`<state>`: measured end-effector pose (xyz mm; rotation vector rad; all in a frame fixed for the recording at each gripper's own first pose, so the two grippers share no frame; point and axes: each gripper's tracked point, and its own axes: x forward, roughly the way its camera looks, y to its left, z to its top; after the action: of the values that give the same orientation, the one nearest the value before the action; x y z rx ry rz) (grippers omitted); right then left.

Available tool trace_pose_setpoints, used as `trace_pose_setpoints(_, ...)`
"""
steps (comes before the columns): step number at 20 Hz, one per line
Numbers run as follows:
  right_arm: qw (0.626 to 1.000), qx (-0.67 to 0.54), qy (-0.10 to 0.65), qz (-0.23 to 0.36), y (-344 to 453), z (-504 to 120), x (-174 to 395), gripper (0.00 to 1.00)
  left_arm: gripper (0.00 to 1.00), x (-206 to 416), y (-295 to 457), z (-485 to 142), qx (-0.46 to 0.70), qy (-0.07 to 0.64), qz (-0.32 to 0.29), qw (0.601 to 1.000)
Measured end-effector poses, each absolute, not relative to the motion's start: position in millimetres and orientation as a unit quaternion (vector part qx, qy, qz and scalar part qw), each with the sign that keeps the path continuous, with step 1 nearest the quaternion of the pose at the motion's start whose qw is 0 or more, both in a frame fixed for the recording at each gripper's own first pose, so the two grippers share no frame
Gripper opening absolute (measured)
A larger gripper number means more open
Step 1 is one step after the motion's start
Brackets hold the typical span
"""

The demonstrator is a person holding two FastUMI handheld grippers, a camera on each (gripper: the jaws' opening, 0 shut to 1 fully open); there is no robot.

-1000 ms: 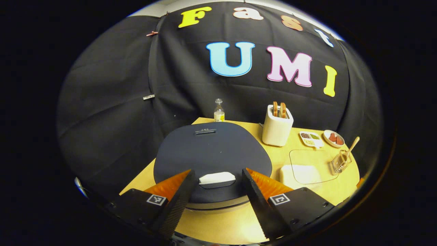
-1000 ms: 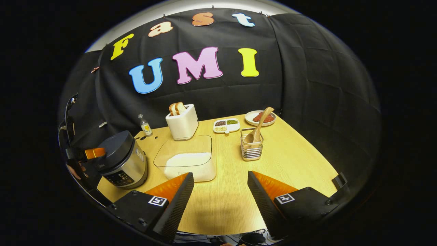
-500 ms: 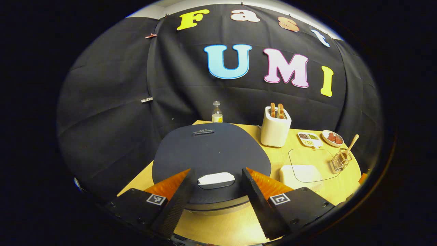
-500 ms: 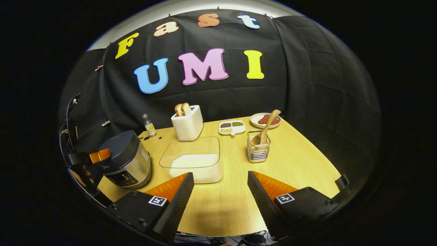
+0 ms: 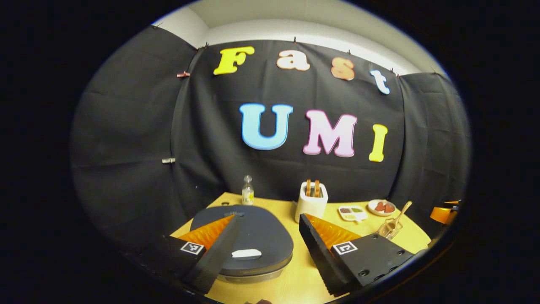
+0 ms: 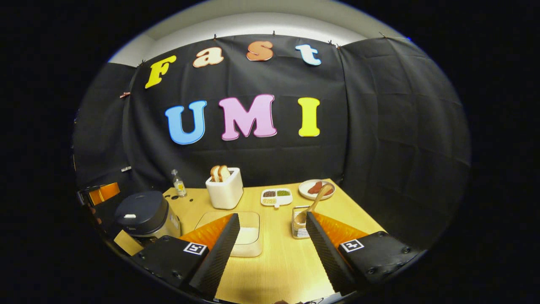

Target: Close the left gripper, press the button to open the rice cooker; take a wooden spoon from the chopstick holder with the right hand, scoop a spoonful of rice and pour it into the rice cooker, then put the wooden spoon back into the chopstick holder.

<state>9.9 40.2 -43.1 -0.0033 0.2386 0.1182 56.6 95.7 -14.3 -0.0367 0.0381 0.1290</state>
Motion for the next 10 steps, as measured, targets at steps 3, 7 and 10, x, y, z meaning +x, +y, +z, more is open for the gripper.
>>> trace_pose_setpoints(3, 0.996, -0.014, 0.075, 0.044, 25, -11, 2, 0.98, 0.95, 45, 77, 4, -0.013, 0.005, 0.042, 0.999)
trace_pose_setpoints(7, 0.998, -0.018, 0.061, 0.017, 15, -5, -13, 0.98, 0.94, 29, 51, 5, -0.012, 0.009, 0.013, 1.0)
trace_pose_setpoints(10, 0.997, -0.027, 0.065, 0.01, 16, -10, -14, 0.98, 0.95, 30, 36, 3, -0.018, 0.013, 0.002, 1.0)
